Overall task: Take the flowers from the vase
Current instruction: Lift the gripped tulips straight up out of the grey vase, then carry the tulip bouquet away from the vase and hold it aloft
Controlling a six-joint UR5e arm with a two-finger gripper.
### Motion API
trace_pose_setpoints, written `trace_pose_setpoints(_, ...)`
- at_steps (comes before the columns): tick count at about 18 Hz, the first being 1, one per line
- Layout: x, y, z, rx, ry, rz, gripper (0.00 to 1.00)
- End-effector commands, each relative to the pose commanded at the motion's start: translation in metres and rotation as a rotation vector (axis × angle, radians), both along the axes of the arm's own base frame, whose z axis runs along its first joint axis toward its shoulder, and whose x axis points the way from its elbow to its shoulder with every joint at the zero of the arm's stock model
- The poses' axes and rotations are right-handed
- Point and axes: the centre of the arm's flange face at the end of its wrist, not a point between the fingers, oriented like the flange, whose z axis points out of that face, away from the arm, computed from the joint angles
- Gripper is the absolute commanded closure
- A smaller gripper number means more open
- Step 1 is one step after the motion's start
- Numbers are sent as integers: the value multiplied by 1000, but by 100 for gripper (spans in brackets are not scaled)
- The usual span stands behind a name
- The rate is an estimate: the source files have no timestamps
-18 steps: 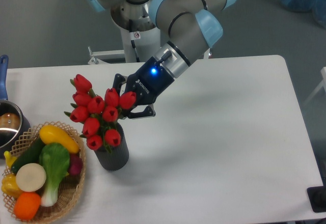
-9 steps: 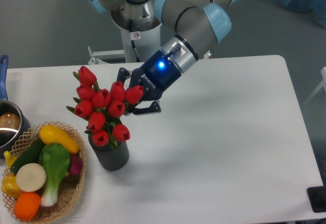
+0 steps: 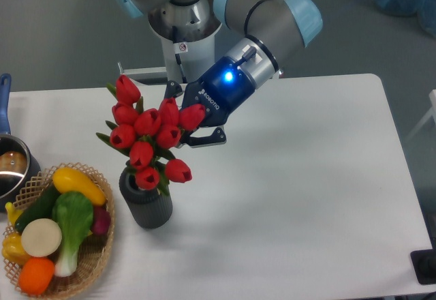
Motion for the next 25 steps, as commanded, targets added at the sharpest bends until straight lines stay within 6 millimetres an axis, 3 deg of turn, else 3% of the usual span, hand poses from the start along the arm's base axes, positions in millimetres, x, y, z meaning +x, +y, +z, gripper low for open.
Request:
trace_pose_setpoints(12, -24, -23, 40, 65, -33, 51, 100)
trace_pose_setpoints(17, -32, -30, 42, 76, 8, 64, 100)
trace_pose_setpoints(23, -69, -56, 25, 46, 319, 102, 100)
trace_pose_setpoints(25, -92, -76, 23, 8, 375, 149, 100)
